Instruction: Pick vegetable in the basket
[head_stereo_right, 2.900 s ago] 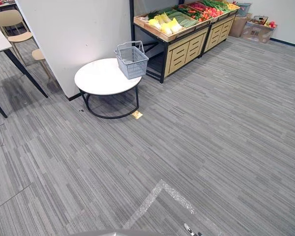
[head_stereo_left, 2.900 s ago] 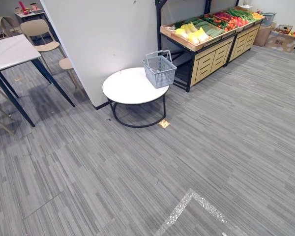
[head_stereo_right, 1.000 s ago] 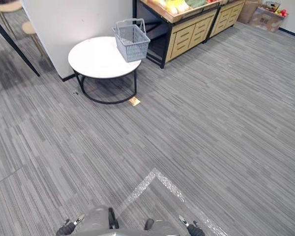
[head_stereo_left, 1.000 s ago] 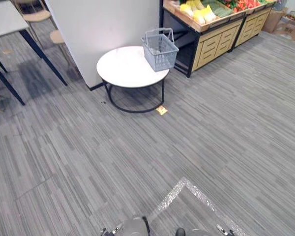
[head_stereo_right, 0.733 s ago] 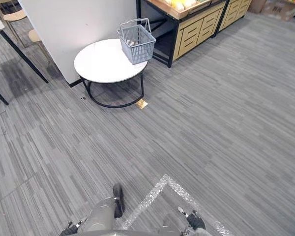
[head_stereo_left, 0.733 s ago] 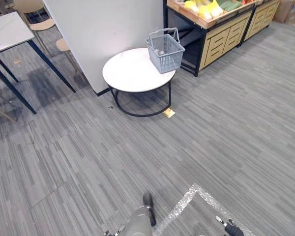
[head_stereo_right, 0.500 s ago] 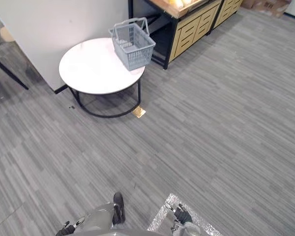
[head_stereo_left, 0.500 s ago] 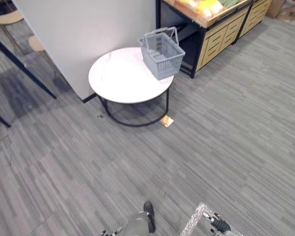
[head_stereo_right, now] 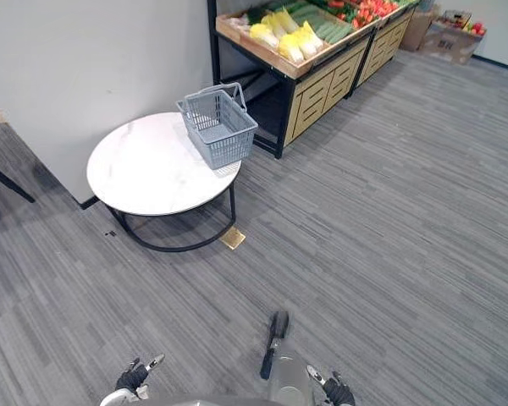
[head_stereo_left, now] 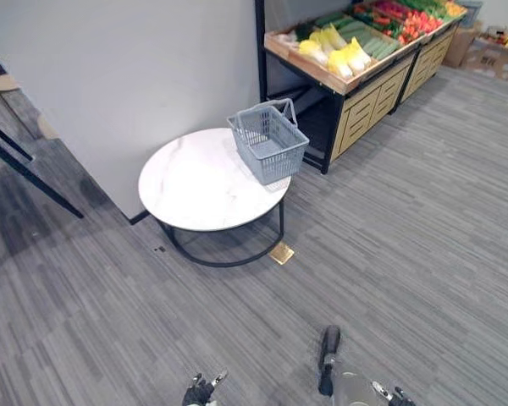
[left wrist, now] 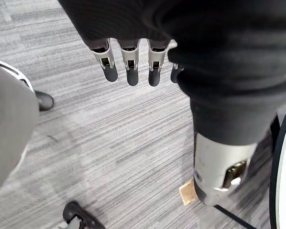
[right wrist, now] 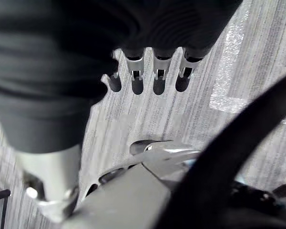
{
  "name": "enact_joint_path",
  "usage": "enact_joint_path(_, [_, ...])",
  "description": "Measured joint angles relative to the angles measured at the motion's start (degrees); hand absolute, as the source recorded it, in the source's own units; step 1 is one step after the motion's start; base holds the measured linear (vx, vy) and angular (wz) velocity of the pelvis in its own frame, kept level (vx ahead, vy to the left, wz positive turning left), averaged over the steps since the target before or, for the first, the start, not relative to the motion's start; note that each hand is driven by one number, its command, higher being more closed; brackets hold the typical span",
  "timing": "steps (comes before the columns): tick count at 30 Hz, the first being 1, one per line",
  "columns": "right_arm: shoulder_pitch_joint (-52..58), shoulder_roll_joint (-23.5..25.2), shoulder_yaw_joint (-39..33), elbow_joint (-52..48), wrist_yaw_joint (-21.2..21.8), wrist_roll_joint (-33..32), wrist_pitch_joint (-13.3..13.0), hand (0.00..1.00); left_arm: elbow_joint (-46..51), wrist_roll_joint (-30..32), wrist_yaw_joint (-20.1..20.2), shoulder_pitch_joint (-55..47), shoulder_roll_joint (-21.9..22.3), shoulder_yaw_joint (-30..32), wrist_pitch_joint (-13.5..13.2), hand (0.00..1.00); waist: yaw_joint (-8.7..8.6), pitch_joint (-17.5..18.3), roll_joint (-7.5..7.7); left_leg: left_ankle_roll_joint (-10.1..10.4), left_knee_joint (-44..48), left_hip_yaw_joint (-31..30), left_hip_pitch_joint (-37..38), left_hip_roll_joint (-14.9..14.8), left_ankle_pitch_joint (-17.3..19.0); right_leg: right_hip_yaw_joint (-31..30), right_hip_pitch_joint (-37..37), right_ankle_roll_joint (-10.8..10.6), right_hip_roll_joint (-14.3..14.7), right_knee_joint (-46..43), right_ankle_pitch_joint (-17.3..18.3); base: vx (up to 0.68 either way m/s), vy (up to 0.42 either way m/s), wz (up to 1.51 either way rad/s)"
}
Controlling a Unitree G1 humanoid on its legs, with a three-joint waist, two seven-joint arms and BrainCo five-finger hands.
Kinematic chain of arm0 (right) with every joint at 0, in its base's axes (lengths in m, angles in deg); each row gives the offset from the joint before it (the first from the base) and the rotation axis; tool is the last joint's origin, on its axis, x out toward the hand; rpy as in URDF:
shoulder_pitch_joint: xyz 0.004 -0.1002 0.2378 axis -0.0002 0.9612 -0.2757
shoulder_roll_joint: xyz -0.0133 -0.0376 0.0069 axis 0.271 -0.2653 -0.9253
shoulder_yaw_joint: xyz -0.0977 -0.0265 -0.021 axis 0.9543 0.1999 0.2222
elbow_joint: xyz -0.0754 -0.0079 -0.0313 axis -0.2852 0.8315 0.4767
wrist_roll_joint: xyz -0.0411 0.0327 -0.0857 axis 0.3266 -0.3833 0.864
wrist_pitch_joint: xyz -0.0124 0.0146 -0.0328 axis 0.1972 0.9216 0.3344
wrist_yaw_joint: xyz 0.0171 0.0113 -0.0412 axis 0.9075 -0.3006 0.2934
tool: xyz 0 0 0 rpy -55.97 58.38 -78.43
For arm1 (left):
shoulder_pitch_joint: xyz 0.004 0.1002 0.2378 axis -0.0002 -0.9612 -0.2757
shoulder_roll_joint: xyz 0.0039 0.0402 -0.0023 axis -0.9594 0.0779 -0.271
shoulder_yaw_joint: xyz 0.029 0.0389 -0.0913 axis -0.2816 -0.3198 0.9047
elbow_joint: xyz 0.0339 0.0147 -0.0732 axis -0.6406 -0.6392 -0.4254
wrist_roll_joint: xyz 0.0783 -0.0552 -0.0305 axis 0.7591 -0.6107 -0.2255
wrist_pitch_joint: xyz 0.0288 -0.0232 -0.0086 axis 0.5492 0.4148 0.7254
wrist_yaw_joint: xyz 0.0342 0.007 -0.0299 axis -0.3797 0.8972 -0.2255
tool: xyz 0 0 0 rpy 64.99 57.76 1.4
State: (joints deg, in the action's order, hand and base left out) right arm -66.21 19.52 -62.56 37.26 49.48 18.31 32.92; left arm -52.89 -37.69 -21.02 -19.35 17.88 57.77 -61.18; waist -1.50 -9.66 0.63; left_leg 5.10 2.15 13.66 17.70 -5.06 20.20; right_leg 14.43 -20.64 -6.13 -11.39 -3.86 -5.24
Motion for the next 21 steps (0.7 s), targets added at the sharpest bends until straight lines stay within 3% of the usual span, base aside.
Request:
enact_joint_path(1, [0.57,-1.19,-0.15,-0.96,0.00,0.05,0.02,0.00,-0.70,0.04,0.04,0.58,1.65,0.99,0.05,0.00,-0.13,-0.29,-2.90,-0.03,0.71,-0.61,1.59,-2.73,0.20,0.04,-1.61,0.11,1.59,-7.55,-1.29,0.77,-0.303,0.45])
enact_joint_path(2, [0.67,-1.27,-0.21,-1.09,0.00,0.05,-0.06,0.00,-0.52,0.34,0.25,0.77,2.44,1.30,-0.05,0.00,-0.09,-0.08,-3.42,0.61,1.68,-1.45,1.64,-3.58,-0.97,-0.35,-2.78,0.74,1.65,-11.50,-1.10,0.74,-0.345,0.43])
enact_joint_path(3, [0.09,-1.52,-0.55,-1.11,-0.02,0.04,-0.07,0.00,0.16,0.40,0.56,0.76,3.14,1.50,-0.45,0.00,0.12,-0.32,-3.93,0.97,5.44,-3.20,1.42,-5.45,-3.63,0.11,-3.07,5.04,2.18,-17.23,3.55,0.71,-0.410,0.26])
enact_joint_path(4, [-0.15,-1.72,-0.52,-1.05,0.03,0.11,0.07,0.00,0.46,0.39,0.59,0.71,3.58,2.48,-0.44,0.00,0.19,-0.30,-4.03,0.95,10.39,-4.44,0.25,-6.74,-6.22,1.14,-1.83,5.94,2.42,-19.35,6.07,0.84,-0.509,0.33])
enact_joint_path(6, [-0.49,-1.79,-0.42,-0.97,0.38,0.13,0.12,0.00,0.82,0.36,0.65,0.69,3.41,3.52,-0.29,0.00,-0.15,-0.15,-4.24,-0.08,26.19,-7.77,-6.32,-9.42,-13.56,3.25,1.78,6.70,2.77,-21.37,10.74,0.68,-0.363,0.35])
enact_joint_path(7, [-0.36,-2.13,-0.32,-0.96,0.58,0.14,0.16,0.00,1.09,0.34,0.69,0.72,3.39,3.98,-0.16,0.00,-0.09,-0.20,-4.48,1.26,36.98,-10.02,-11.77,-11.18,-22.48,4.53,4.97,7.31,3.48,-20.72,13.03,0.64,-0.227,0.28])
enact_joint_path(8, [-0.59,-2.51,-0.22,-0.92,0.62,0.19,0.46,0.00,1.95,0.14,0.74,0.73,2.97,4.16,0.03,0.00,0.34,-0.74,-4.32,1.24,48.84,-9.48,-16.96,-13.16,-24.28,4.74,8.43,7.95,4.19,-19.73,14.70,0.62,-0.193,0.20])
enact_joint_path(9, [-0.67,-2.59,-0.22,-0.92,0.50,0.16,0.63,0.00,2.01,-0.04,0.78,0.69,2.84,4.16,0.01,0.00,0.53,-0.78,-4.28,0.62,53.32,-8.42,-18.92,-13.71,-23.73,4.74,10.44,8.17,4.41,-18.99,15.31,0.58,-0.139,0.04])
enact_joint_path(11, [-1.26,-2.72,1.59,-0.99,-0.02,0.07,0.57,0.00,2.09,-0.06,0.71,0.44,2.24,3.99,-0.03,0.00,1.38,-1.03,-3.40,-0.23,61.02,-4.15,-24.89,-13.30,-18.66,4.76,19.07,7.62,4.31,-14.14,16.49,0.56,-0.093,-0.06])
enact_joint_path(13, [-2.04,-2.80,2.93,-1.15,-0.16,0.05,0.56,0.00,2.60,-0.10,0.72,0.43,1.58,3.85,-0.03,0.00,2.03,-0.94,-2.93,-0.58,59.43,-2.14,-29.32,-11.98,-15.99,5.29,22.65,6.27,3.60,-11.02,16.80,0.43,-0.010,0.01])
enact_joint_path(16, [-3.23,-1.91,4.24,-1.87,-0.21,0.06,0.57,0.00,3.30,-1.76,0.57,0.52,1.54,3.36,-0.53,0.00,2.98,-1.25,-2.37,-1.25,44.45,5.26,-34.74,-10.17,-12.70,7.75,29.66,4.05,2.26,-6.15,17.16,0.42,0.084,0.29])
enact_joint_path(17, [-2.96,-1.10,4.70,-2.71,-0.17,0.06,0.56,0.00,3.80,-1.76,0.50,0.29,1.50,3.11,-0.59,0.00,3.32,-1.23,-1.98,-1.79,32.87,9.89,-33.93,-8.12,-13.41,8.92,32.04,2.50,1.43,-5.29,18.31,0.54,0.216,0.45])
enact_joint_path(18, [-2.85,-0.97,6.53,-3.58,-0.10,0.07,0.45,0.00,3.77,-1.79,0.41,-0.86,1.84,2.40,-0.67,0.00,3.31,-0.70,-3.14,-1.53,17.10,14.05,-32.21,-5.92,-18.83,9.00,34.39,1.18,2.16,-5.06,20.82,0.45,0.190,0.39])
enact_joint_path(19, [-2.84,-1.30,7.00,-3.61,-0.09,0.07,0.46,0.00,3.71,-1.73,0.40,-1.21,2.00,2.29,-0.68,0.00,3.33,-0.36,-3.71,-1.74,14.84,14.48,-32.19,-5.97,-19.56,8.71,34.62,1.04,2.80,-5.09,21.33,0.48,0.229,0.25])
enact_joint_path(20, [-3.72,-1.53,8.22,-2.64,-0.11,0.16,0.69,0.00,3.47,-2.21,0.52,-1.19,1.63,2.73,-0.78,0.00,3.51,0.35,-3.33,-9.47,14.09,14.59,-32.37,-4.94,-20.91,6.40,35.66,1.06,3.07,-5.13,23.38,0.46,0.190,0.23])
enact_joint_path(21, [-4.82,-0.97,9.88,-2.66,0.15,0.21,0.43,0.00,3.37,-1.95,0.51,-1.12,0.06,2.26,-1.05,0.00,3.31,1.69,0.02,-9.44,13.76,15.31,-32.49,-2.11,-18.87,0.08,34.96,2.43,2.33,-4.91,23.14,0.55,0.230,0.20])
